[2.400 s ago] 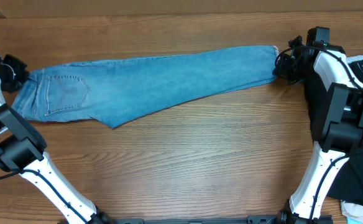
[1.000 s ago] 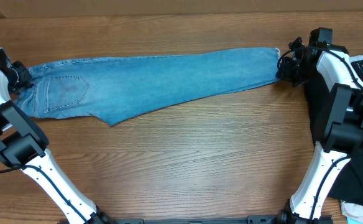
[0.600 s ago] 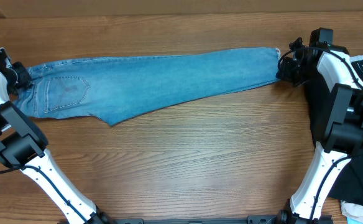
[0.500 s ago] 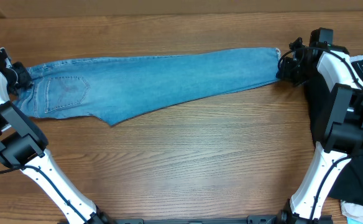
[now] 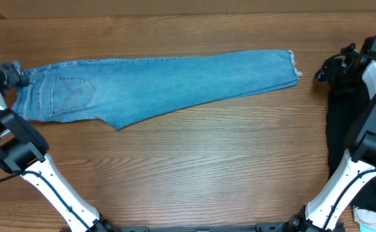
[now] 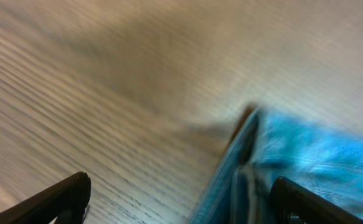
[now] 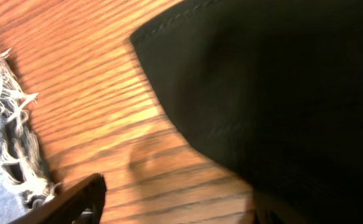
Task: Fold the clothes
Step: 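Release both grippers and lift them off the jeans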
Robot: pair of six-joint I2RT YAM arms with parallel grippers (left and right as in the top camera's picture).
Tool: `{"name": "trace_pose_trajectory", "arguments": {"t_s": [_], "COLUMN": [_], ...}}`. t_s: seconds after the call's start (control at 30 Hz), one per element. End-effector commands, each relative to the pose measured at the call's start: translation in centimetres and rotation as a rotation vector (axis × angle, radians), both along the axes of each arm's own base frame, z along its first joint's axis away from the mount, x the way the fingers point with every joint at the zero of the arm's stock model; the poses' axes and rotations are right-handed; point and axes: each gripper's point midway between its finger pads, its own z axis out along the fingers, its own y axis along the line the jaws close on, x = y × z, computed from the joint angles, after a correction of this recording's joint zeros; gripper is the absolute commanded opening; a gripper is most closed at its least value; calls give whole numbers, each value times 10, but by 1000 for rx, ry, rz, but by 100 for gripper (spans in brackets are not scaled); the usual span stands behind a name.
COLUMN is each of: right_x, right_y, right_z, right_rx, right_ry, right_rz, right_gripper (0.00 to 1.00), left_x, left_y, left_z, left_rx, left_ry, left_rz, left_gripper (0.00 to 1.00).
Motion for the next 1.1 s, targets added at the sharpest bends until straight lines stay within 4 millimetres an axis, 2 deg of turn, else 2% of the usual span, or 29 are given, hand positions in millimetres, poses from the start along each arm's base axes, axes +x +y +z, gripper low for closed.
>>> {"name": "trace_pose_trajectory", "arguments": {"t_s": [0.0,0.03,0.07,0.1,0.13,0.17,0.2,0.23,0.3,0.43,0.53,0.6,0.63,0.67,0.73,0.77,0.83,0.87,0.9,0.97,1.0,1.07], "right_x": [9,15,25,31,36,42,45,47,48,42,23,6,-1,0,13,22,31,30,23,9,3,-9], "right_y": [3,14,32,47,62,90,117,138,159,175,183,185,186,189,207,219,244,261,285,326,342,376], "right_z": [8,18,32,41,47,53,57,59,57,34,-1,-28,-35,-34,-3,24,75,95,113,126,125,125], "right_rx": [-37,-21,-6,9,38,108,182,212,188,124,141,154,159,176,271,328,407,453,521,644,658,667], "right_ry": [24,9,-11,-25,-43,-75,-97,-103,-90,-43,11,49,65,61,-10,-60,-140,-167,-186,-158,-142,-119], "right_rz": [24,71,112,142,172,226,276,315,355,384,392,389,387,388,422,443,505,542,592,638,663,723], "right_gripper": [82,81,77,73,62,31,15,10,11,11,11,12,12,11,11,12,12,12,11,11,10,9], "left_x": [29,29,27,25,20,12,2,-7,-27,-55,-67,-70,-68,-63,-38,-21,6,17,29,39,44,51], "left_y": [-27,-37,-57,-69,-86,-105,-118,-128,-135,-139,-147,-149,-149,-151,-160,-169,-197,-215,-246,-287,-310,-341], "left_z": [95,100,97,93,82,67,53,39,13,-35,-63,-70,-68,-62,-23,5,50,63,70,67,61,53], "left_rx": [17,-12,-86,-131,-197,-270,-310,-340,-357,-374,-398,-402,-406,-415,-439,-451,-458,-467,-481,-479,-476,-472], "left_ry": [-179,-182,-167,-150,-110,-48,17,78,187,319,366,374,367,346,237,165,53,18,1,16,21,27], "left_rz": [16,16,8,-7,-29,-38,-38,-37,-14,33,36,36,34,27,-17,-55,-146,-194,-264,-345,-391,-455], "left_gripper": [86,82,65,36,12,9,9,11,14,17,14,13,5,4,4,4,5,6,7,7,7,4]}}
